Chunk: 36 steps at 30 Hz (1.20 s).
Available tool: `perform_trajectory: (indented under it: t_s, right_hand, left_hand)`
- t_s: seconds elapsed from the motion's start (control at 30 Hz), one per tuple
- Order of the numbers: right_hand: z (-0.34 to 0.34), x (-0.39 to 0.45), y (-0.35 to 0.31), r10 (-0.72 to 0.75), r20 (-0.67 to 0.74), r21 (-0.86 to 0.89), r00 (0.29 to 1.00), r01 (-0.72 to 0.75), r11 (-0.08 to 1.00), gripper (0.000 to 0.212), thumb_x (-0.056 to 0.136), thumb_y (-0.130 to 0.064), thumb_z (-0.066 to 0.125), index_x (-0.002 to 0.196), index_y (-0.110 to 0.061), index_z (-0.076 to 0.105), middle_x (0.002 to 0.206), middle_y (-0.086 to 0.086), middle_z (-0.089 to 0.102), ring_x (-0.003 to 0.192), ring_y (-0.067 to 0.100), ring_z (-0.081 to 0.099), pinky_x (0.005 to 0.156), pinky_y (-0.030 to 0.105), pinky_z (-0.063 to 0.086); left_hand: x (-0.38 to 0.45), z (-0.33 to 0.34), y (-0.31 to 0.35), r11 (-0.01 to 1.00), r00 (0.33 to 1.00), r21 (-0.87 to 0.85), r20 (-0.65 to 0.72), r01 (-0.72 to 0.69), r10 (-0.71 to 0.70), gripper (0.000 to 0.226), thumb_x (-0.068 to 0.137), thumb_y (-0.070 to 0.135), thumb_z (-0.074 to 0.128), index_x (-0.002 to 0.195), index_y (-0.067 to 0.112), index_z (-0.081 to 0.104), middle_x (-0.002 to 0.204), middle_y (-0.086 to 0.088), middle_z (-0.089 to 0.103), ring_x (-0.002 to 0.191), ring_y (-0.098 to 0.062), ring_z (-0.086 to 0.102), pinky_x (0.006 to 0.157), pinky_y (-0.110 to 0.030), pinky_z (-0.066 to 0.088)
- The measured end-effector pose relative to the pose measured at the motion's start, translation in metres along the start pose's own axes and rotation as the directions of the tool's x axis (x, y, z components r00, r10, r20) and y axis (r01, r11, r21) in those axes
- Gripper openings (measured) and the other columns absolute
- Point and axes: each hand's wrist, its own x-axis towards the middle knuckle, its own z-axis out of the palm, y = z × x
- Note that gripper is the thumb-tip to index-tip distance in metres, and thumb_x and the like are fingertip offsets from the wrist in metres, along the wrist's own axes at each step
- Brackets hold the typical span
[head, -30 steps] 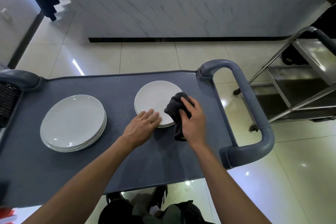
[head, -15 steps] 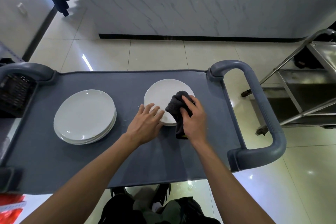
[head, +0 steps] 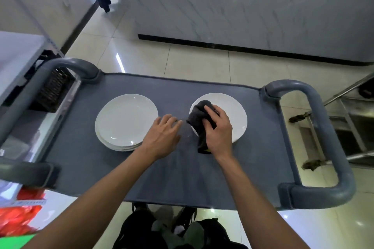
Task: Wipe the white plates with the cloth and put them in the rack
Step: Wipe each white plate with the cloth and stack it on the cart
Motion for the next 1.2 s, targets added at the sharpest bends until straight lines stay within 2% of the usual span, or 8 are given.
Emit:
perform_trajectory:
  t_s: [0.13,0.3,0.43,0.6,0.77,0.9,1.1,1.2]
  right_hand:
    - [0.027,0.004,-0.020,-0.036,0.044,-0.011,0.998,0.037,0.999,0.045,0.093,-0.006,0.066,0.135,-0.021,0.064,0.138,-0.002,0.058,0.125,0.017,0.052,0.106,0.007,0.028]
    - [0.066,0.005,-0.049,-0.063,0.100,-0.002,0.993,0.064,0.998,0.045,0.093,-0.006,0.067,0.135,-0.021,0.065,0.139,0.000,0.057,0.128,0.017,0.051,0.110,0.015,0.030]
    - [0.093,0.003,-0.067,-0.075,0.136,0.032,0.988,0.071,0.997,0.045,0.092,-0.005,0.066,0.134,-0.021,0.065,0.138,-0.003,0.057,0.127,0.017,0.053,0.112,0.028,0.038]
    - [0.125,-0.003,-0.085,-0.078,0.179,0.069,0.981,0.066,0.995,0.044,0.092,-0.003,0.064,0.133,-0.020,0.066,0.137,-0.004,0.057,0.127,0.017,0.053,0.112,0.035,0.041]
    - [0.145,-0.009,-0.092,-0.068,0.198,0.056,0.978,0.058,0.997,0.045,0.092,-0.003,0.064,0.133,-0.022,0.065,0.137,-0.006,0.056,0.127,0.019,0.053,0.110,0.041,0.043]
    - [0.156,-0.014,-0.091,-0.053,0.193,0.025,0.980,0.049,0.998,0.046,0.091,-0.002,0.064,0.133,-0.021,0.066,0.137,-0.002,0.057,0.126,0.023,0.054,0.108,0.044,0.044]
    - [0.163,-0.019,-0.092,-0.024,0.194,-0.018,0.981,0.027,0.999,0.045,0.091,-0.001,0.065,0.132,-0.020,0.067,0.137,-0.002,0.057,0.126,0.020,0.054,0.110,0.039,0.043]
    - [0.166,-0.019,-0.095,0.001,0.204,-0.054,0.979,0.010,0.999,0.046,0.092,-0.002,0.065,0.133,-0.022,0.066,0.139,-0.004,0.056,0.127,0.017,0.051,0.110,0.019,0.035]
  left_hand:
    - [-0.018,-0.007,-0.030,0.996,0.995,-0.034,-0.054,0.083,-0.085,0.039,0.093,0.036,0.057,0.127,0.016,0.061,0.126,-0.004,0.063,0.121,-0.028,0.054,0.091,-0.042,0.050]
    - [-0.042,-0.015,-0.080,0.953,0.952,-0.106,-0.088,0.283,-0.292,0.037,0.089,0.029,0.070,0.123,0.015,0.067,0.121,-0.006,0.068,0.112,-0.032,0.061,0.080,-0.043,0.052]
    - [-0.059,-0.016,-0.120,0.879,0.890,-0.183,-0.037,0.441,-0.455,0.041,0.090,0.029,0.069,0.127,0.013,0.066,0.127,-0.009,0.066,0.117,-0.035,0.058,0.086,-0.048,0.050]
    - [-0.073,-0.017,-0.164,0.725,0.761,-0.276,0.039,0.631,-0.647,0.047,0.094,0.035,0.064,0.135,0.012,0.058,0.132,-0.009,0.060,0.122,-0.032,0.051,0.094,-0.047,0.046]
    - [-0.077,-0.012,-0.186,0.662,0.715,-0.290,0.149,0.692,-0.683,0.051,0.094,0.046,0.062,0.132,0.013,0.056,0.129,-0.008,0.054,0.121,-0.031,0.046,0.095,-0.046,0.045]
    - [-0.075,-0.006,-0.191,0.639,0.711,-0.328,0.186,0.696,-0.679,0.051,0.092,0.043,0.065,0.132,0.013,0.055,0.126,-0.008,0.049,0.120,-0.029,0.043,0.096,-0.043,0.043]
    - [-0.072,-0.001,-0.197,0.527,0.667,-0.472,0.194,0.706,-0.720,0.049,0.086,0.033,0.074,0.129,0.015,0.060,0.119,-0.005,0.050,0.115,-0.028,0.048,0.097,-0.041,0.044]
    - [-0.071,0.000,-0.196,0.507,0.658,-0.496,0.191,0.705,-0.729,0.048,0.085,0.029,0.076,0.128,0.014,0.060,0.117,-0.005,0.051,0.111,-0.028,0.051,0.095,-0.042,0.046]
